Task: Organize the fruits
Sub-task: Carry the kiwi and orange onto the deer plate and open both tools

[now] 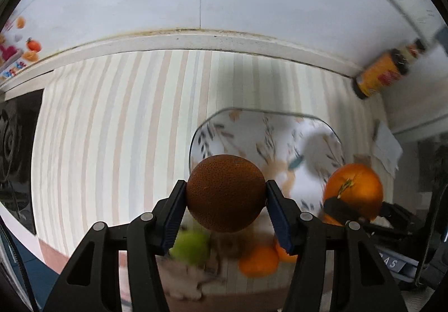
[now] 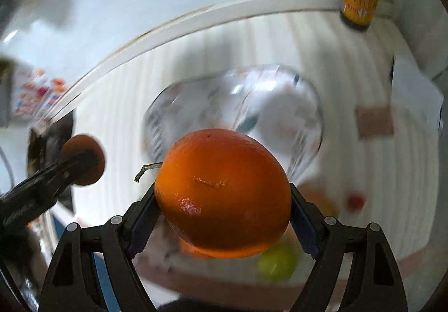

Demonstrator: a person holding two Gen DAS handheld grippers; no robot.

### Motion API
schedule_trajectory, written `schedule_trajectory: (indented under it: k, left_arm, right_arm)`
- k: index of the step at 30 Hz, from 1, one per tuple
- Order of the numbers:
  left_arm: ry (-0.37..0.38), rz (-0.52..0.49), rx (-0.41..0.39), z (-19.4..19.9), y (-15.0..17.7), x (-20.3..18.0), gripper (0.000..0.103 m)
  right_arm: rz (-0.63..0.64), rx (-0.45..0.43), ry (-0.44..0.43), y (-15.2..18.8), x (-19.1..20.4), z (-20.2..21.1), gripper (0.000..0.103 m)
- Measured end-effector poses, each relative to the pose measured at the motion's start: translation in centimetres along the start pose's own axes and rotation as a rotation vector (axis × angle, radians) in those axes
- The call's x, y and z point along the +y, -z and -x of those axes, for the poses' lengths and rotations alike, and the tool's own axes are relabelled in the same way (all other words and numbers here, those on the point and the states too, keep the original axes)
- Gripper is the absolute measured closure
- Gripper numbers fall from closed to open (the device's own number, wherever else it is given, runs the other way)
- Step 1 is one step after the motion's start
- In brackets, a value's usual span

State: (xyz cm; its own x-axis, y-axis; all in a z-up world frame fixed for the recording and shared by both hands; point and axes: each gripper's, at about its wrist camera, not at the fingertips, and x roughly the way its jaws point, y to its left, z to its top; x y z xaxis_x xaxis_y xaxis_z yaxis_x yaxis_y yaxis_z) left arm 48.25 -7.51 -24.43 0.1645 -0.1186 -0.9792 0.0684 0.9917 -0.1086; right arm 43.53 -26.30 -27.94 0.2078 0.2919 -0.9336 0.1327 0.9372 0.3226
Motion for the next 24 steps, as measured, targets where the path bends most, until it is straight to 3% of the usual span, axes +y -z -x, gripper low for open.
schedule_trajectory:
  k: [5,10,16,20,21,23,24]
  left_arm:
    - [-0.027,0.031,0.121,-6.7,-3.7,-0.7,0.05]
    - [-0.032,0.054,0.209,-10.9,-4.8,-1.1,0.05]
    - [-0.07,0.047,0.24,-13.0,-5.1,-1.5,0.049]
    - [-0.08,0.05,0.216,-12.8,-5.1,-1.7,0.048]
    - [-0.083,0.052,0.208,-12.5,-5.1,-1.6,0.045]
    - [-0.097,0.053,0.178,-12.1,-5.4,-1.6,0.02]
    - [-0.104,0.054,0.162,-11.8,-5.4,-1.6,0.017]
  right_arm:
    - [-0.021,0.061,0.08,-5.1,-2.0,-4.0,0.016]
    - [-0.043,0.125,0.109,-8.0,-3.3,-7.1,0.016]
    - [-0.067,0.187,0.114,-9.3,-4.4,-9.5,0.016]
    - [-0.076,0.209,0.1,-9.8,-4.8,-9.8,0.015]
    - [-0.075,0.215,0.095,-9.8,-4.9,-9.8,0.015]
    - [-0.051,0.21,0.101,-10.3,-4.6,-9.7,0.009]
    - [-0.034,0.2,0.117,-10.1,-4.5,-9.4,0.007]
